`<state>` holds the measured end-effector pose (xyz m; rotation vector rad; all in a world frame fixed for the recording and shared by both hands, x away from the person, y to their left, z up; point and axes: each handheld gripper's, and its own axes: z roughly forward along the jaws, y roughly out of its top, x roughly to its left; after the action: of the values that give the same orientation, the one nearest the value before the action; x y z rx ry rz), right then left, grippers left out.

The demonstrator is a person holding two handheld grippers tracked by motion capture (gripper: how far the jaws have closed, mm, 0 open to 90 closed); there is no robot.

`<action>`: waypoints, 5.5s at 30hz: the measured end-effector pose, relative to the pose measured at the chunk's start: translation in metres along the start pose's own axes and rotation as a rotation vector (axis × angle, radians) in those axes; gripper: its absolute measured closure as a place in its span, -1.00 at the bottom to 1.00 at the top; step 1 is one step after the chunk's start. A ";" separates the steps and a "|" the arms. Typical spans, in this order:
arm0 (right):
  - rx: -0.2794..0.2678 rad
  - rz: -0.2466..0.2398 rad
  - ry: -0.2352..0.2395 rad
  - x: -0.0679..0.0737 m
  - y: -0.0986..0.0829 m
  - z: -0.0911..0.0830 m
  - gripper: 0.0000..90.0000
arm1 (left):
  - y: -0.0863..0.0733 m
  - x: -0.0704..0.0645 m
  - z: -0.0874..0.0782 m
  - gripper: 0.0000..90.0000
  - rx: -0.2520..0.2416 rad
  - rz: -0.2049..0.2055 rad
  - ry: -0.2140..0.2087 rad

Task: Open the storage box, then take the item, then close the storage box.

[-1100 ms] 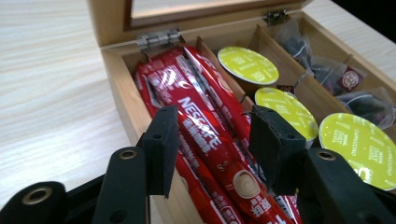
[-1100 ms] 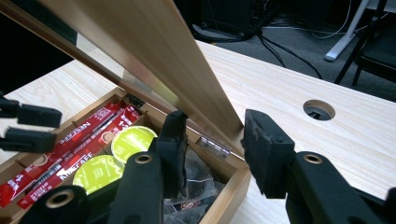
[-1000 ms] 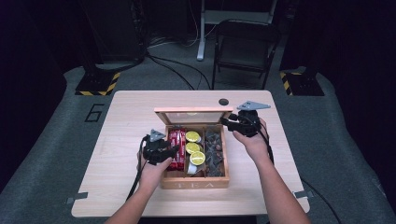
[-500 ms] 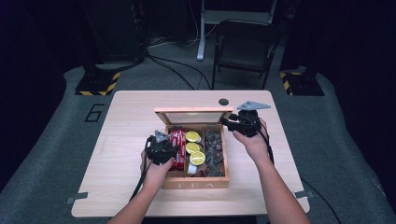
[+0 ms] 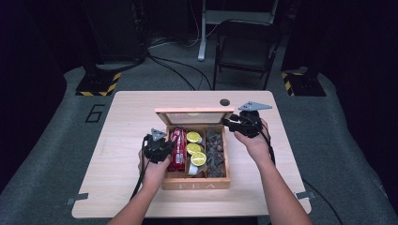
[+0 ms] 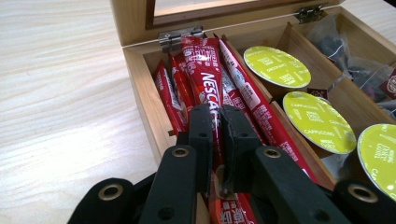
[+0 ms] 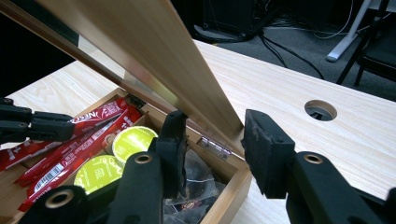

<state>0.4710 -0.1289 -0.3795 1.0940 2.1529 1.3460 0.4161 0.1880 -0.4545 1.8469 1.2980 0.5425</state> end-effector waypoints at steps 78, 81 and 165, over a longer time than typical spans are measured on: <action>-0.006 -0.016 -0.001 0.004 -0.007 -0.002 0.30 | -0.074 0.140 -0.050 0.84 0.023 -0.150 0.142; -0.006 -0.019 -0.001 0.004 -0.007 -0.002 0.30 | -0.078 0.143 -0.046 0.84 0.050 -0.164 0.150; -0.003 -0.025 0.008 0.004 -0.009 -0.002 0.26 | 0.023 0.054 -0.081 -0.09 -0.045 0.052 -0.034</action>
<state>0.4636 -0.1289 -0.3862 1.0588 2.1625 1.3443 0.3922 0.2635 -0.3933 1.8493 1.2083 0.5616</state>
